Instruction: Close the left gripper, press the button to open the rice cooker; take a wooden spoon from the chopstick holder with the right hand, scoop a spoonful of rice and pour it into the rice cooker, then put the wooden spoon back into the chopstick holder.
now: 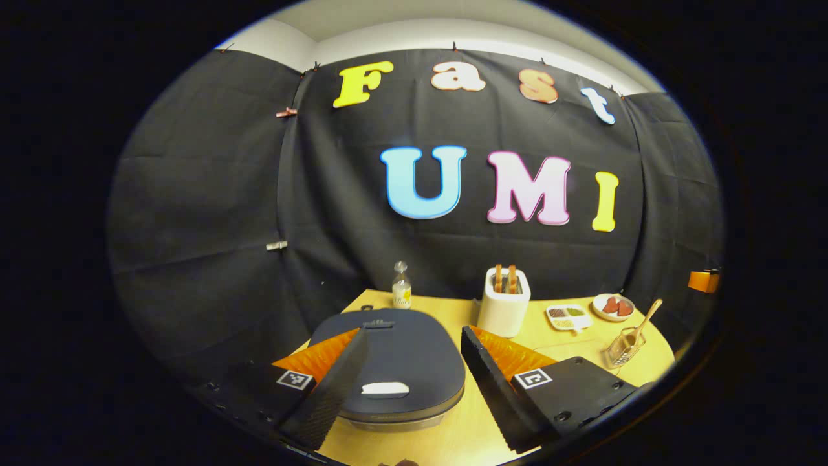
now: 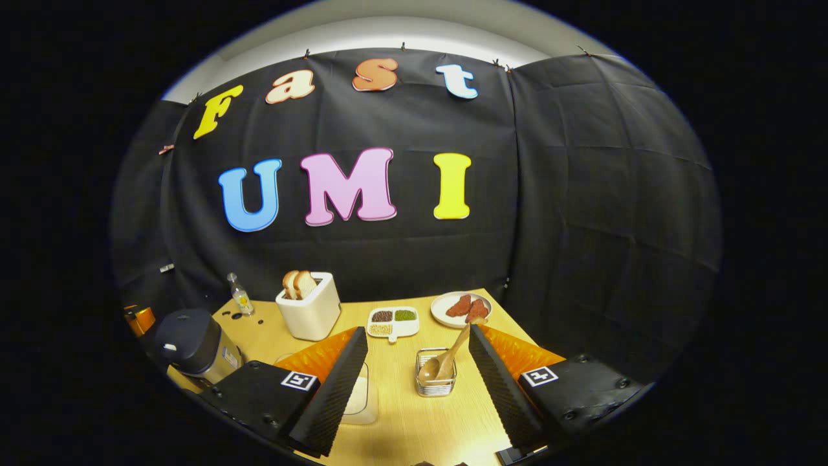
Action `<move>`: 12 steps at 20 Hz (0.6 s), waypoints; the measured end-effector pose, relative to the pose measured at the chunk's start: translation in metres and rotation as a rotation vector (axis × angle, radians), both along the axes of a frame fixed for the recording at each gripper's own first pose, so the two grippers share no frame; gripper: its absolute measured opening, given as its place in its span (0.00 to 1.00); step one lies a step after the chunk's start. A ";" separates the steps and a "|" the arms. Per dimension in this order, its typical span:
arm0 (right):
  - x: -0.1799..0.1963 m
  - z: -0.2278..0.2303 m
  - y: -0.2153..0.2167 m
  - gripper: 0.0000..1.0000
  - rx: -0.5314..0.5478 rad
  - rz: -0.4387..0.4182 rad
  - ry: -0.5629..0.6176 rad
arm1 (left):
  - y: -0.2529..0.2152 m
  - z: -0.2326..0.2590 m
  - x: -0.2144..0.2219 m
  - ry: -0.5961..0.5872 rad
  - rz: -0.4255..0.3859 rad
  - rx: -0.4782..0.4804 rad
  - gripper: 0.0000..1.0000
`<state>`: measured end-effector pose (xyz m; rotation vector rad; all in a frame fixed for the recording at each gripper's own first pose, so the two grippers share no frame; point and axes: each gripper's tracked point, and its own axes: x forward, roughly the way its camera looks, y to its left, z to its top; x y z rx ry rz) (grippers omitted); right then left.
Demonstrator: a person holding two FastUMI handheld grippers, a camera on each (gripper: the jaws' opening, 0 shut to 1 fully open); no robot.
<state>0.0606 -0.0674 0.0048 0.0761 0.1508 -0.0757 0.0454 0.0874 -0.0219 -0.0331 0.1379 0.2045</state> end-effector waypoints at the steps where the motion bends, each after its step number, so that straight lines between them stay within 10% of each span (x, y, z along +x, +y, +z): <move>1: -0.006 0.011 0.000 0.99 -0.005 -0.013 -0.021 | -0.014 0.010 0.001 -0.014 -0.051 -0.006 0.97; 6: -0.046 0.011 0.016 0.98 0.001 0.000 -0.013 | -0.047 0.044 -0.011 -0.102 -0.170 0.070 0.96; 12: -0.050 0.009 0.009 0.98 -0.009 0.068 -0.047 | -0.074 0.063 -0.035 -0.142 -0.131 0.068 0.95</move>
